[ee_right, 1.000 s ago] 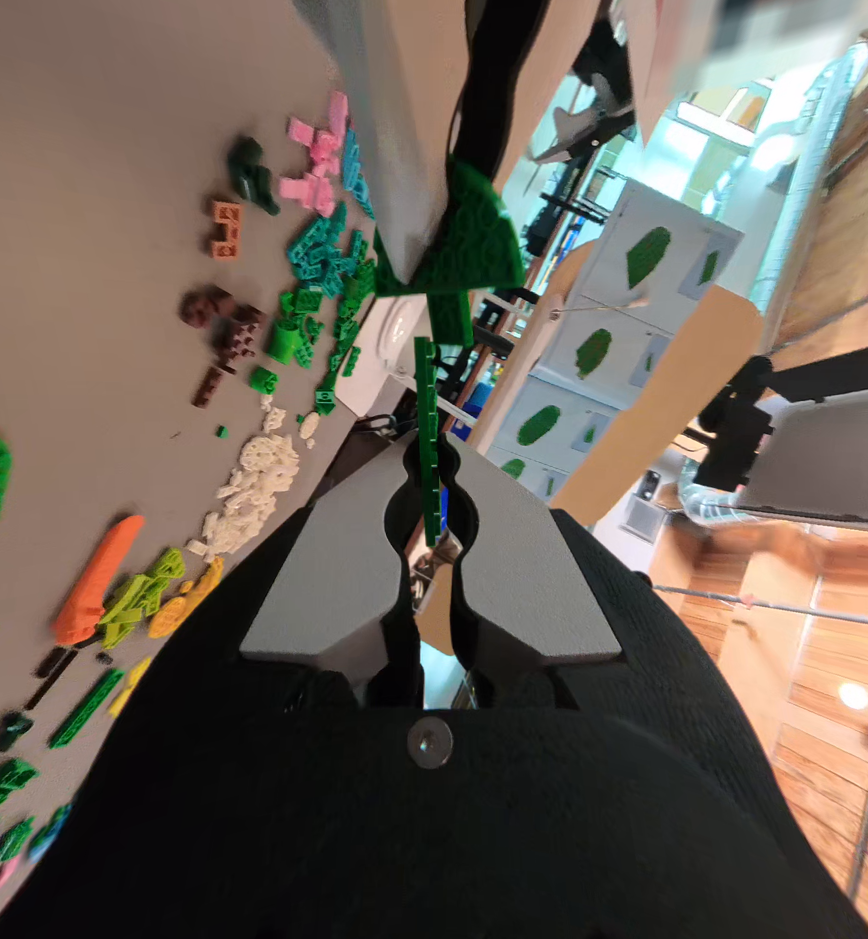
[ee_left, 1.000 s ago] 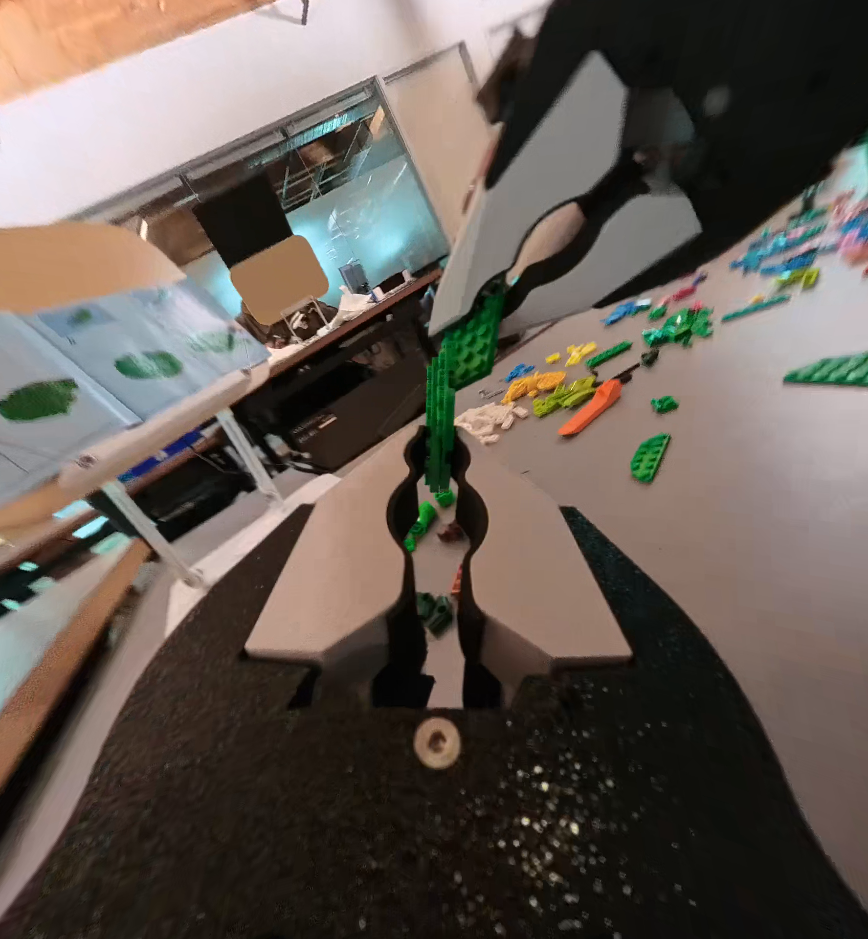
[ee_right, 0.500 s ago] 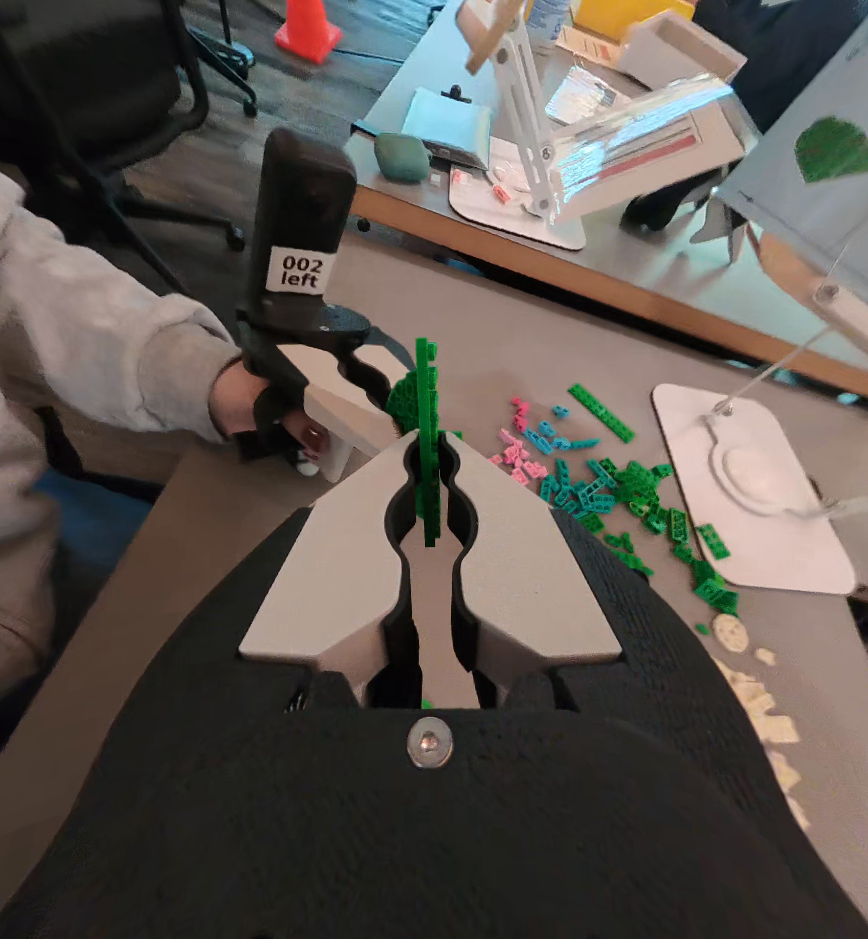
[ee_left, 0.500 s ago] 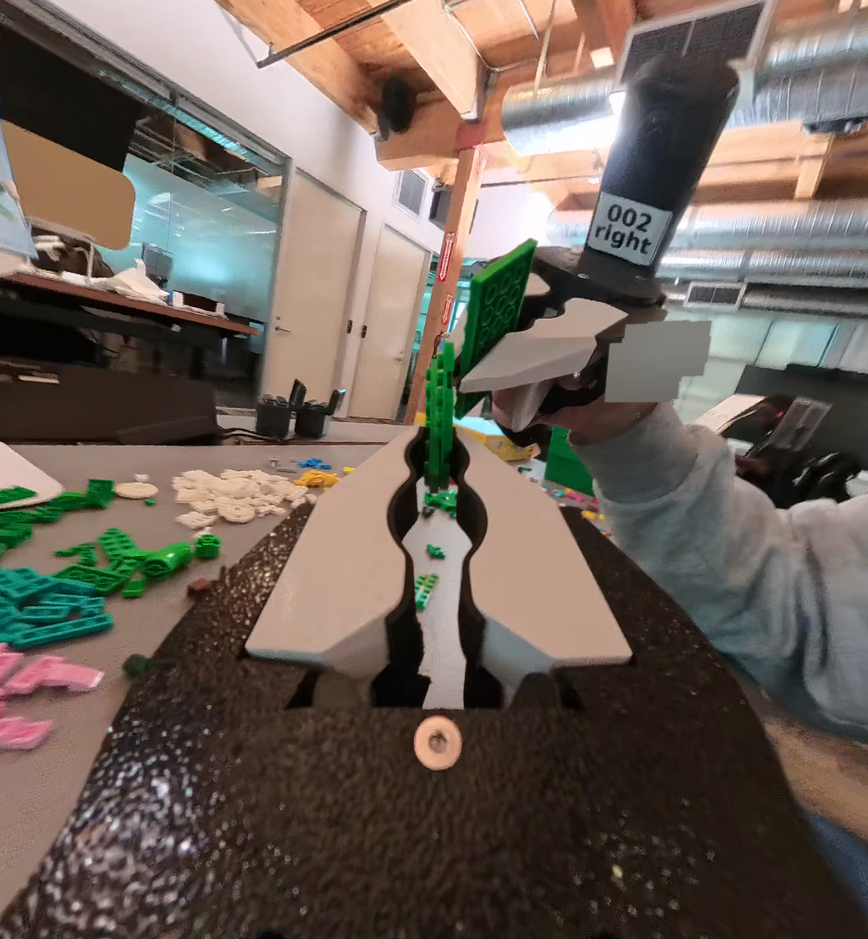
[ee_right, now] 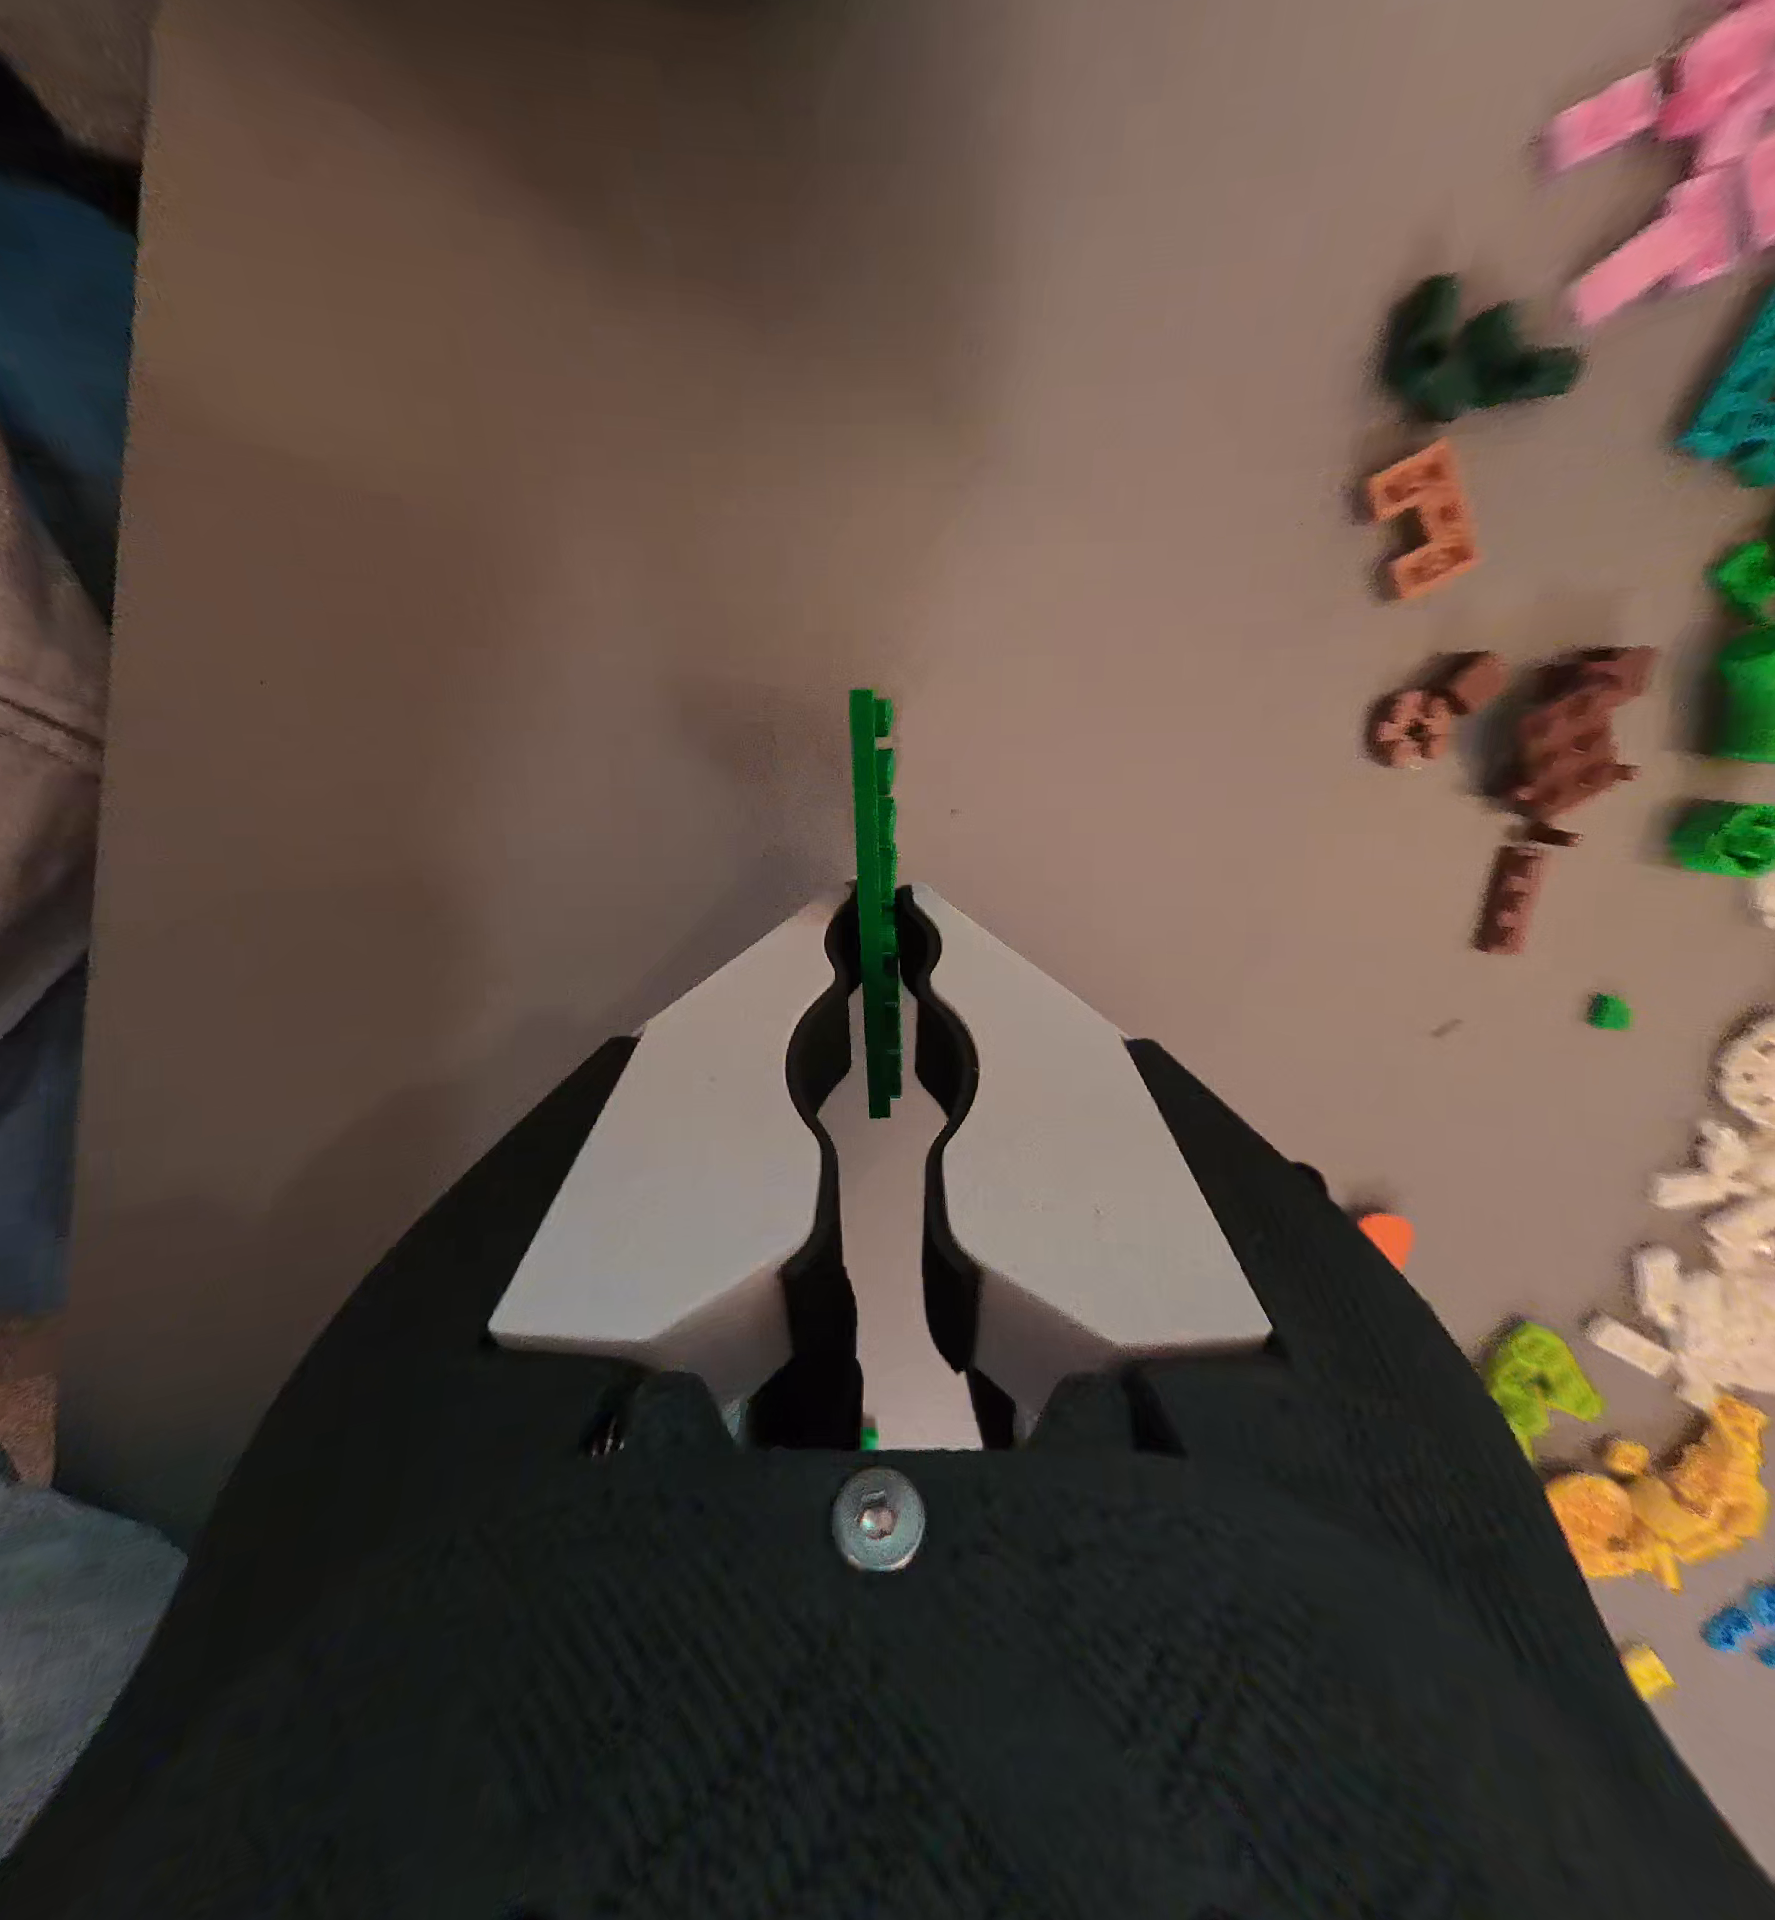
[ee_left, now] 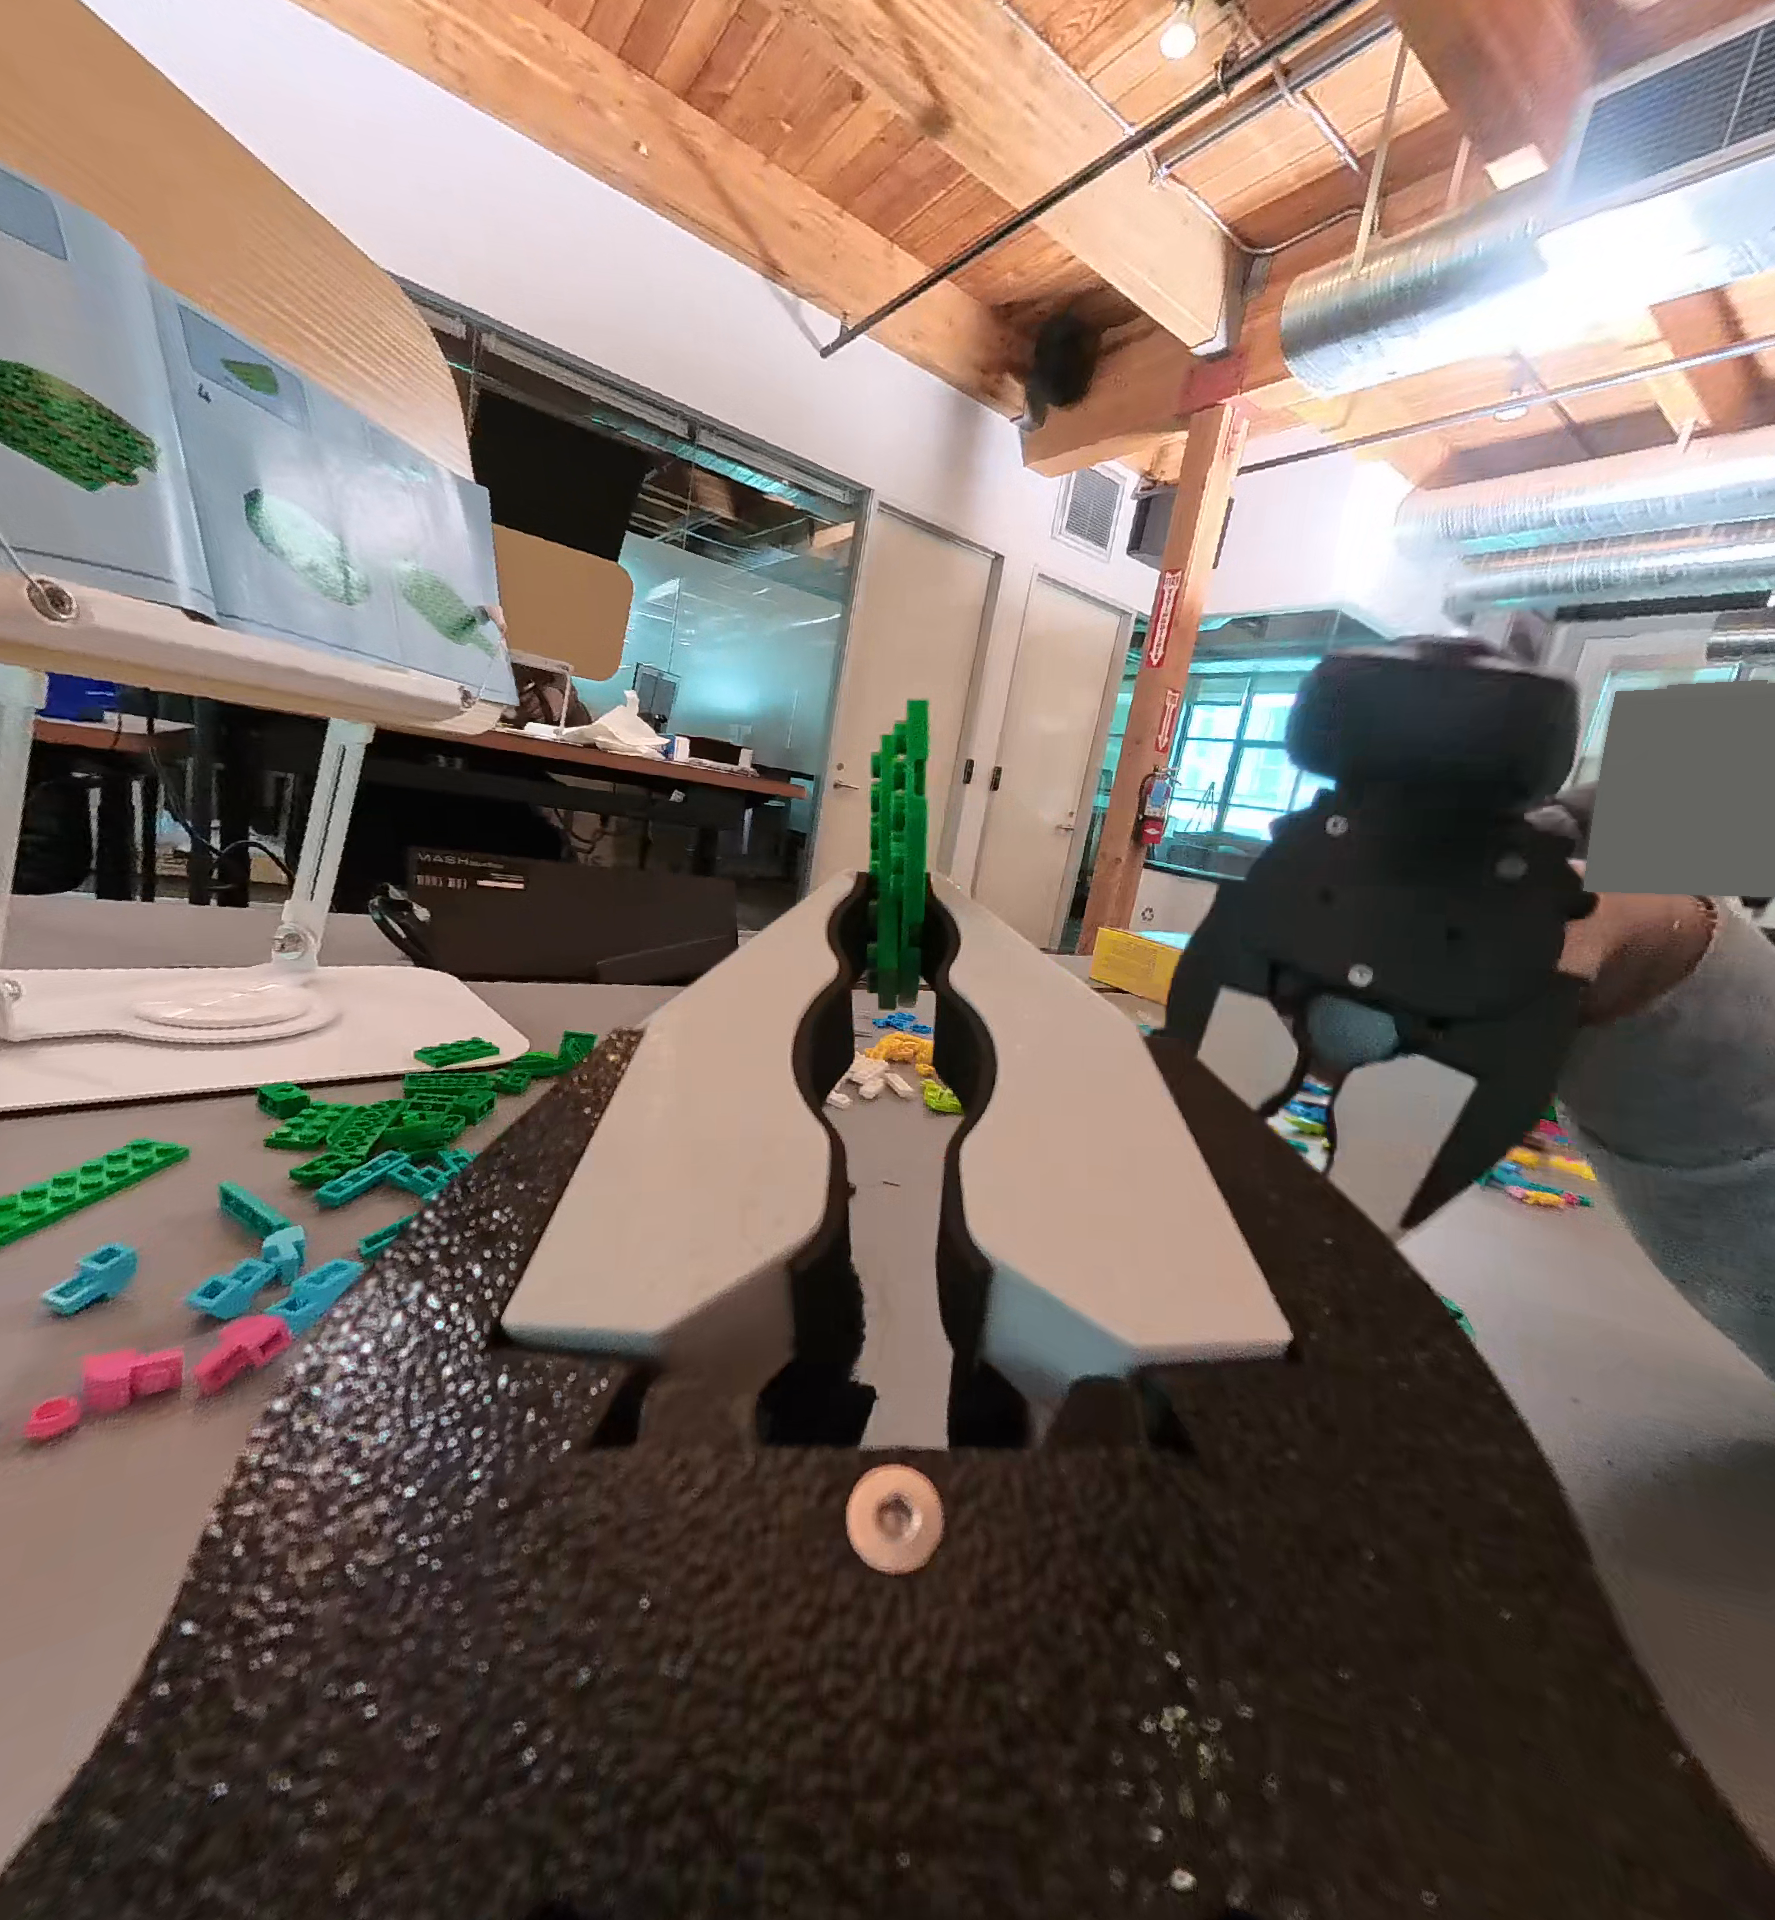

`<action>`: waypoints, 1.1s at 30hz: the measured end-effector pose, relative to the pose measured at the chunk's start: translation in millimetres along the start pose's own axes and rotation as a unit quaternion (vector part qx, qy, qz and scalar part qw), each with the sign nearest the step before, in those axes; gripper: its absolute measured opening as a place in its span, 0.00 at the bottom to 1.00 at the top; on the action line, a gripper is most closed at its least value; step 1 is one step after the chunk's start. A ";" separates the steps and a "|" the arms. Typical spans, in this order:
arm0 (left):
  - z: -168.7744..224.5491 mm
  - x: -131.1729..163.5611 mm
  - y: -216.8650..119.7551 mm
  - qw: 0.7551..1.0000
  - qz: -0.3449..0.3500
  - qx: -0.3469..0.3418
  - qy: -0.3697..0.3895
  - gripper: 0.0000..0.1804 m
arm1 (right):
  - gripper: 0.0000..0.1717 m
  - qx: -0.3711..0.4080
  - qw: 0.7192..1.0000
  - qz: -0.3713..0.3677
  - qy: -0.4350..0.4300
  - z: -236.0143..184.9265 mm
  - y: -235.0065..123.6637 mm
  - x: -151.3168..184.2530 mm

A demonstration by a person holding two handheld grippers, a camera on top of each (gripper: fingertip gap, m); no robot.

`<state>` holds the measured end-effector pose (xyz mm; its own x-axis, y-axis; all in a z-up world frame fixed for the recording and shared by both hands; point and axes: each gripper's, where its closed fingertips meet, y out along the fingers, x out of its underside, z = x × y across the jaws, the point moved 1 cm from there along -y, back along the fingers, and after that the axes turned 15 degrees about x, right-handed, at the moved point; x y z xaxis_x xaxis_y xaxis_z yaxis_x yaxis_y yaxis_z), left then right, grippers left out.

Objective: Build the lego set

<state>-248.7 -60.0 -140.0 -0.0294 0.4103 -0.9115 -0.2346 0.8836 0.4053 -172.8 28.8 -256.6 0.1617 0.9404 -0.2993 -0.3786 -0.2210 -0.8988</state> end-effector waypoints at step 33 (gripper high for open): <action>43.7 2.0 18.3 0.977 0.051 0.166 -0.125 0.03 | 0.02 -0.043 0.966 0.239 0.084 68.5 -121.1 -97.6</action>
<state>-210.6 -33.1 -131.3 0.2123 0.5054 -0.8363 0.0861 0.8429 0.5312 -205.2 -18.5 -96.6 0.1361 0.6718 -0.7281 -0.3700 -0.6473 -0.6664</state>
